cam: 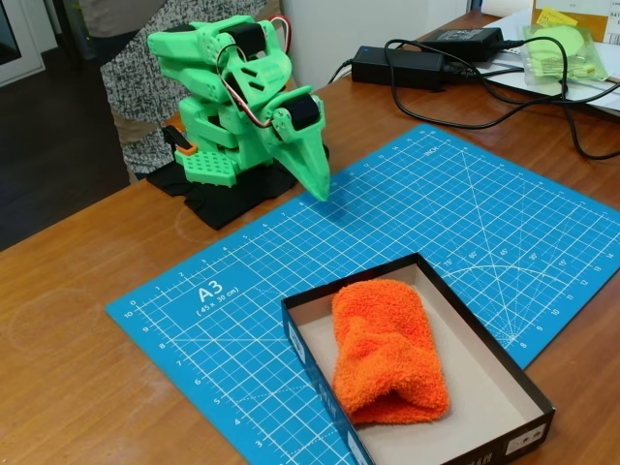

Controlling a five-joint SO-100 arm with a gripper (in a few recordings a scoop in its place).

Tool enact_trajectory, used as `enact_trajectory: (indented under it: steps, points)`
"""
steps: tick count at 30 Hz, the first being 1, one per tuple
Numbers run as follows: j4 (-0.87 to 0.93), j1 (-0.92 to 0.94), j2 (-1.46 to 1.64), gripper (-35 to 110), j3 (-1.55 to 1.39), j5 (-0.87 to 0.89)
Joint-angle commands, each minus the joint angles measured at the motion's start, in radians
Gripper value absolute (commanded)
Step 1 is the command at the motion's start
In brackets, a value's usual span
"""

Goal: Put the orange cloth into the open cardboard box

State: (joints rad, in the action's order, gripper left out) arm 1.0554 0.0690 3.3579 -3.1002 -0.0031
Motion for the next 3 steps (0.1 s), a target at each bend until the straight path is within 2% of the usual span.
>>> enact_trajectory:
  steps: [1, 3]
  points:
    - [0.029, 0.026, 0.018, 0, 0.017, 0.014]
    - [0.029, 0.037, 0.018, 0, 0.017, 0.023]
